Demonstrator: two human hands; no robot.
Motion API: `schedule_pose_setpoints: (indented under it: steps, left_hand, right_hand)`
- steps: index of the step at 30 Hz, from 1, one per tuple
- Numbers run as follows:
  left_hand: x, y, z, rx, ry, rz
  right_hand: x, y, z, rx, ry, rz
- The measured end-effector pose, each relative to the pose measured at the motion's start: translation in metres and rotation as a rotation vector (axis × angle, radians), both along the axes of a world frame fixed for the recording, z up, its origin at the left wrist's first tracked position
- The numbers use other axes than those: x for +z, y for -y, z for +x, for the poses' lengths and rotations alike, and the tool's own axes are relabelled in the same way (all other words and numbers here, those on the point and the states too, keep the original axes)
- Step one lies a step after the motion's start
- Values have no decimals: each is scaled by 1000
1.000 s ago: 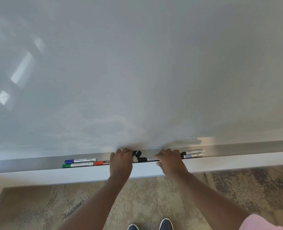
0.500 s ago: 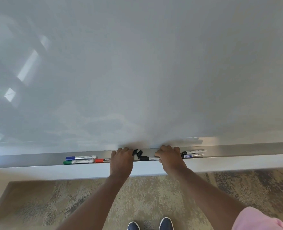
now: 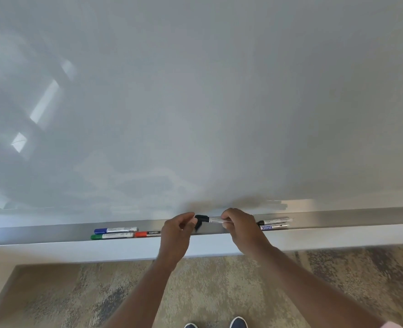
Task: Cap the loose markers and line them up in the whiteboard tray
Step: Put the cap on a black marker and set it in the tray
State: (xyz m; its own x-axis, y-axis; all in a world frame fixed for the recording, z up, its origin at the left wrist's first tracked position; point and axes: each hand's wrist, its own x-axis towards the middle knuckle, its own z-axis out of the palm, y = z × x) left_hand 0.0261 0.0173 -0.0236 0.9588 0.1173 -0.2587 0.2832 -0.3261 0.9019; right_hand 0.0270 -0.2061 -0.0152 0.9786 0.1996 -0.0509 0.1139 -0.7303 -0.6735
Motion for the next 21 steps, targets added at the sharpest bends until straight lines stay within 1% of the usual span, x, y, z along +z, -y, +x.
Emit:
schedule_pose_setpoints:
  steps: [4,8,9,15,18,21]
  left_hand:
    - [17,6,-3,42,-27,-218]
    - [29,5,-5,191,-112,-600]
    - [31,2,-5,231,-132,-665]
    - [35,-13,-6,299,-169,-802]
    - [36,-16,-7,309,-157,-879]
    - [35,-17,-7,319,-120,-911]
  right_hand:
    - [11,-5,-3,10,-10,55]
    - [19,-9,-7,22,-40,90]
    - [22,-10,-8,22,-40,92]
    - [33,-11,-16,19,24,98]
    - [40,-15,-19,16,43,113]
    - [47,-21,-21,21,58,130]
